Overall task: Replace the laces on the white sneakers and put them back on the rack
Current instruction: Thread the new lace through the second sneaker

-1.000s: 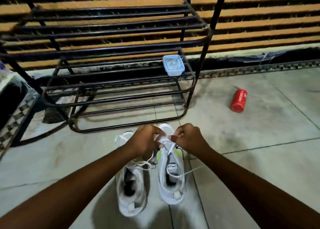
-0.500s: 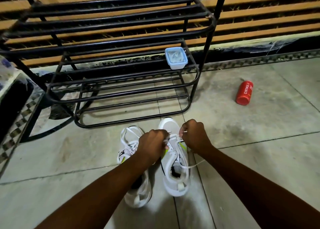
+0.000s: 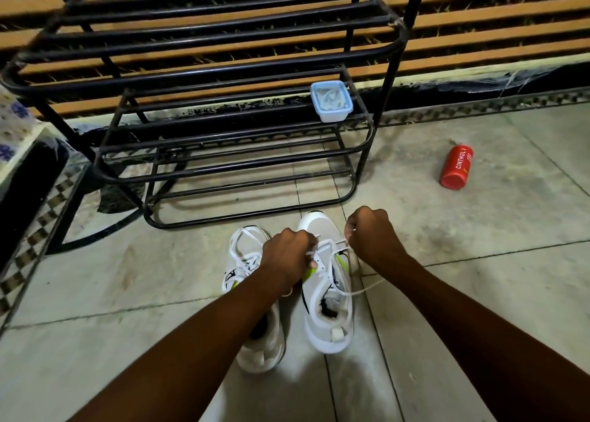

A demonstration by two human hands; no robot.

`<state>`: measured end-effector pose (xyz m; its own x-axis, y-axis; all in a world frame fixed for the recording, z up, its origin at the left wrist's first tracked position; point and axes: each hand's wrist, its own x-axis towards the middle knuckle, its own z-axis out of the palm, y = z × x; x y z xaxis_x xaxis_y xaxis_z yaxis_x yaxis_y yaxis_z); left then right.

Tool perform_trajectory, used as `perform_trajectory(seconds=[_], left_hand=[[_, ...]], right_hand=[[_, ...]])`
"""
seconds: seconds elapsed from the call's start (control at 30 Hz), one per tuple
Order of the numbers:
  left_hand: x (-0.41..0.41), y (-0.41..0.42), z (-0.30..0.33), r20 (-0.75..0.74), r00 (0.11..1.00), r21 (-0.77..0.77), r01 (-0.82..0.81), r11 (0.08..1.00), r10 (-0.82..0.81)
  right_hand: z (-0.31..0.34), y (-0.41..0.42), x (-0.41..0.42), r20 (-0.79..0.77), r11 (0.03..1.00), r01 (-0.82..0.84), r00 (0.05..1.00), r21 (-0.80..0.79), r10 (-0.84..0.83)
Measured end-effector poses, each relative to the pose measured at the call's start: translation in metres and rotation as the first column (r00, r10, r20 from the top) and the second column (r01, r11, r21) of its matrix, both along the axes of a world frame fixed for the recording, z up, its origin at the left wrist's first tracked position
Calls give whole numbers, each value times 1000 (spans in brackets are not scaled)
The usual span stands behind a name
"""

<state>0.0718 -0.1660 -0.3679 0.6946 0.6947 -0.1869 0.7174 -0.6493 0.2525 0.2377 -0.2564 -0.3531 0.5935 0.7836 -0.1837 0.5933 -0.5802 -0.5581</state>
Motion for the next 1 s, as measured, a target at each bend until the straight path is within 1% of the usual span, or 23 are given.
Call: perform_trajectory(seconds=[0.13, 0.23, 0.3, 0.33, 0.4, 0.47, 0.53, 0.57, 0.6, 0.67, 0.7, 0.77, 0.8, 0.87, 0.93, 1.0], left_hand=[[0, 1, -4, 2, 1000, -9, -8, 1000, 8], [0, 3, -5, -1, 1000, -9, -15, 1000, 15], [2, 3, -6, 9, 1000, -15, -26, 1000, 26], [2, 3, -7, 9, 1000, -20, -28, 999, 28], [3, 4, -7, 12, 1000, -18, -22, 1000, 22], [2, 7, -8, 22, 1000, -25, 1, 1000, -1], [-3, 10, -6, 53, 999, -63, 10, 998, -7], [-5, 11, -3, 98, 995, -89, -6, 996, 15], [-7, 12, 2, 176, 983, -106, -34, 994, 53], [-10, 11, 17, 382, 914, -156, -83, 984, 138], [-9, 10, 30, 498, 852, -211, -63, 975, 163], [-6, 9, 64, 682, 688, -374, 35, 927, 248], [-5, 8, 85, 732, 614, -436, 86, 896, 297], [-3, 10, 135, 799, 499, -473, 172, 864, 337], [-5, 11, 179, 844, 420, -454, 233, 860, 332], [-10, 10, 223, 869, 351, -447, 259, 856, 347]], right_hand=[[-3, -1, 2, 41, 999, -32, 999, -15, 32], [1, -3, 7, 90, 999, -15, 996, 52, 10], [5, -6, 15, 91, 996, 18, 996, 92, -26], [6, -7, 18, 90, 996, 10, 996, 90, -18], [9, -9, 19, 76, 996, -60, 996, 68, 55], [12, -13, 17, 65, 989, -118, 992, 87, 113], [17, -15, 14, 72, 975, -127, 991, 181, 116], [22, -17, 13, 75, 959, -109, 993, 261, 92], [26, -18, 12, 70, 936, -87, 995, 342, 67], [37, -20, 8, 18, 889, -38, 999, 457, 33], [46, -20, 6, -19, 872, -16, 999, 490, 29], [70, -18, 3, -72, 824, 5, 996, 566, 44], [84, -17, 0, -109, 793, 22, 992, 609, 56], [120, -13, -5, -202, 718, 86, 976, 691, 77], [154, -8, -12, -260, 643, 125, 958, 755, 120], [194, -5, -21, -253, 563, 136, 958, 815, 135]])
